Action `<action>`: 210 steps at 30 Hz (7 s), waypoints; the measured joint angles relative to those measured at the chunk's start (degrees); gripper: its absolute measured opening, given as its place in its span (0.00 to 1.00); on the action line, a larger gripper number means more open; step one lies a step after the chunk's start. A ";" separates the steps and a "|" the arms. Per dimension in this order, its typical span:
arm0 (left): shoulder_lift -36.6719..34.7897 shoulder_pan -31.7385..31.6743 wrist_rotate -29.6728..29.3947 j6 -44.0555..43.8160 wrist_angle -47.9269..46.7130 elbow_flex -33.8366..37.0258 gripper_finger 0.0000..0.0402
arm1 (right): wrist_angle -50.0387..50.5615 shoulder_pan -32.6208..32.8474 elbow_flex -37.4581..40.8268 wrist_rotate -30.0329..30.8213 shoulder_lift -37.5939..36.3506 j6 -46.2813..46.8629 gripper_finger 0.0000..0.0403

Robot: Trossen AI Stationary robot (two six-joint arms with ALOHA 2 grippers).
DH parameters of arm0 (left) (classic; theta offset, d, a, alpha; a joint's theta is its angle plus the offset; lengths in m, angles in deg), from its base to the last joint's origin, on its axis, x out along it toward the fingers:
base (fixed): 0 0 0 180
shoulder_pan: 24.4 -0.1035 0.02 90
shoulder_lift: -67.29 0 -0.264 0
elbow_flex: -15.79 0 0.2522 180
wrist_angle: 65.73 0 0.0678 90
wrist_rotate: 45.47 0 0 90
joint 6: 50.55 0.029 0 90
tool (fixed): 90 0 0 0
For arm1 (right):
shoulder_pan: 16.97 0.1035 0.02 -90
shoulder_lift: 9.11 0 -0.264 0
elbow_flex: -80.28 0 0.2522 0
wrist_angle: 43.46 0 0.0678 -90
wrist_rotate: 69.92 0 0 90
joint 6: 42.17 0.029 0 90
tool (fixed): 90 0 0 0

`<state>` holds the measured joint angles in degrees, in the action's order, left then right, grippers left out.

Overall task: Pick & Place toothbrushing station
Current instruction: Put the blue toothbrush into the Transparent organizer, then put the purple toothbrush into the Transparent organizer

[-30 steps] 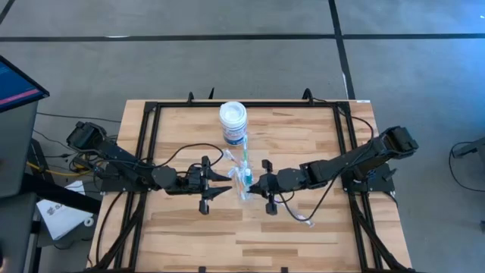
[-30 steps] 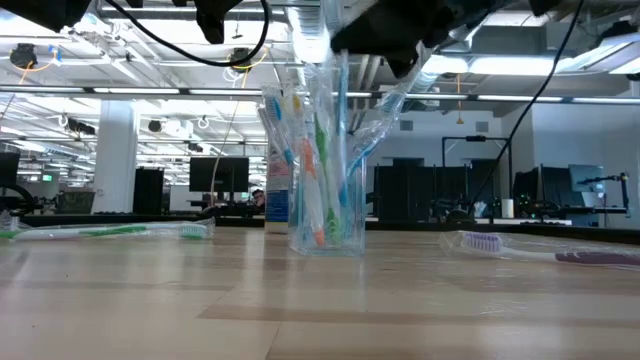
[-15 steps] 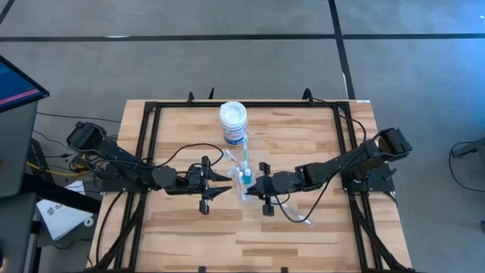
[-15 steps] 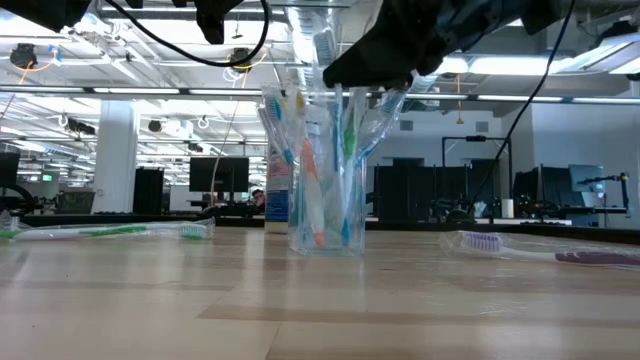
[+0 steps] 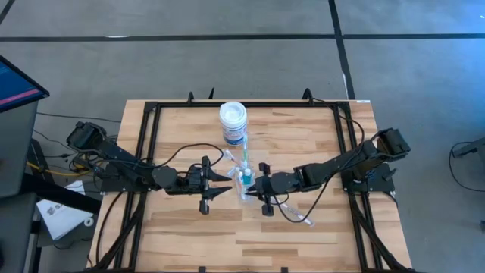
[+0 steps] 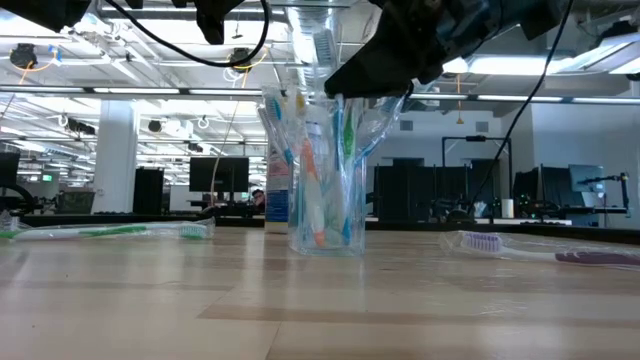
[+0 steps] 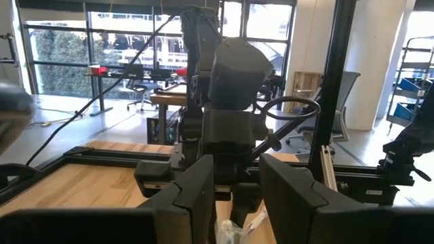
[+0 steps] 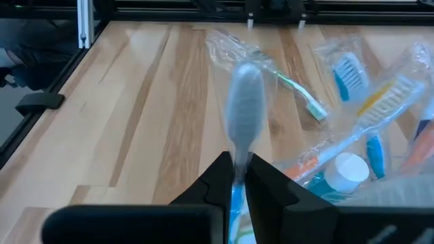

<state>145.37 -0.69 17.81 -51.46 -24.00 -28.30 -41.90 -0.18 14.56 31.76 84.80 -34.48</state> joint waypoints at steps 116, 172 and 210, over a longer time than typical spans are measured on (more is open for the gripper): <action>0.02 0.02 -0.02 0.02 -0.19 0.11 0.28 | 38.85 12.39 -0.22 4.43 6.99 30.88 0.25; 0.02 0.02 0.00 0.02 -0.19 0.11 0.28 | 25.35 15.38 -4.72 18.97 -9.73 11.85 0.00; 0.02 -2.22 6.40 1.12 3.79 0.11 0.28 | -14.05 6.24 -4.76 10.04 -9.49 -9.84 0.00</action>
<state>145.40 -2.91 24.21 -50.34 -20.20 -28.19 -55.95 6.06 9.79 41.80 75.31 -44.32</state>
